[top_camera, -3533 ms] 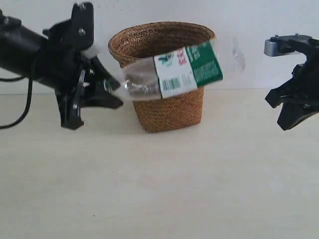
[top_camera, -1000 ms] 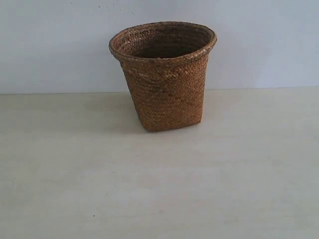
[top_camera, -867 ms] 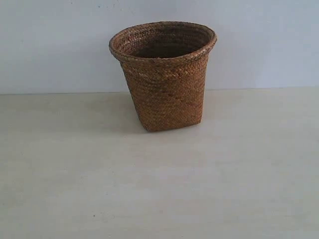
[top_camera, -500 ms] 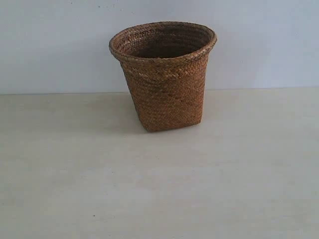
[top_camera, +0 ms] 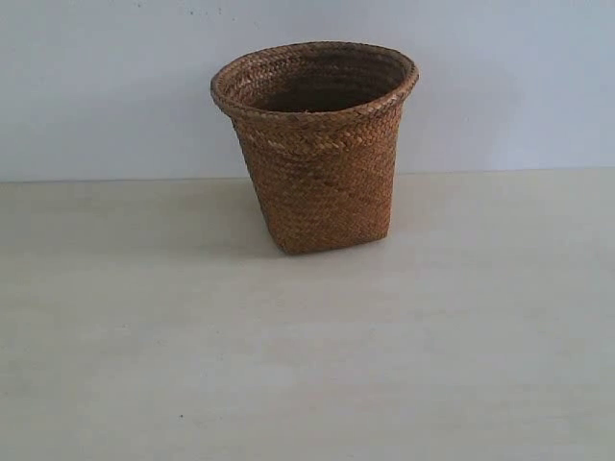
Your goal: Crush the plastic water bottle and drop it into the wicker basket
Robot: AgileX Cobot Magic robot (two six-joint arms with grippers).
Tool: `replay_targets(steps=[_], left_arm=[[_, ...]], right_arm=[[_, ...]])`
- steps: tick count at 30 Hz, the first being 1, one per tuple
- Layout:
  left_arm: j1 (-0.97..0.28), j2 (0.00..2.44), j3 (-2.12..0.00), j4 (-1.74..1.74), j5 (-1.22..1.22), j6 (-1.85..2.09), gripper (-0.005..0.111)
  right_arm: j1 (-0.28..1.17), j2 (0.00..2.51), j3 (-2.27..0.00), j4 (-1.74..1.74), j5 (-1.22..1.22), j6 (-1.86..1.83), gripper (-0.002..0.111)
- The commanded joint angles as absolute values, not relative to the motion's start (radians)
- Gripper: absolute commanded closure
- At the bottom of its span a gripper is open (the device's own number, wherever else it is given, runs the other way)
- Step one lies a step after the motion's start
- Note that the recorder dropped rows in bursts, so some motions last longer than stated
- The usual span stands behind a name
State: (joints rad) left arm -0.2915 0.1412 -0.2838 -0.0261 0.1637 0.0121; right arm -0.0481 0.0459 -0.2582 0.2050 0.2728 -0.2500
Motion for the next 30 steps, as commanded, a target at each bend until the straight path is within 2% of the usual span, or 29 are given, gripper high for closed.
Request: replay_targets(steps=[1,21,30], left_arm=[[-0.289,0.137,-0.273,-0.037,0.132,0.000,0.102],[-0.289,0.135,-0.270,-0.037,0.138,0.006,0.102],[-0.238,0.036,-0.143,-0.018,0.131,0.008,0.102]], right_arm=[[-0.051,0.042,-0.241,0.219,0.275,-0.241,0.108],[-0.051,0.042,-0.241,0.219,0.290,-0.241,0.108],[-0.051,0.042,-0.241,0.219,0.290,-0.241,0.108]])
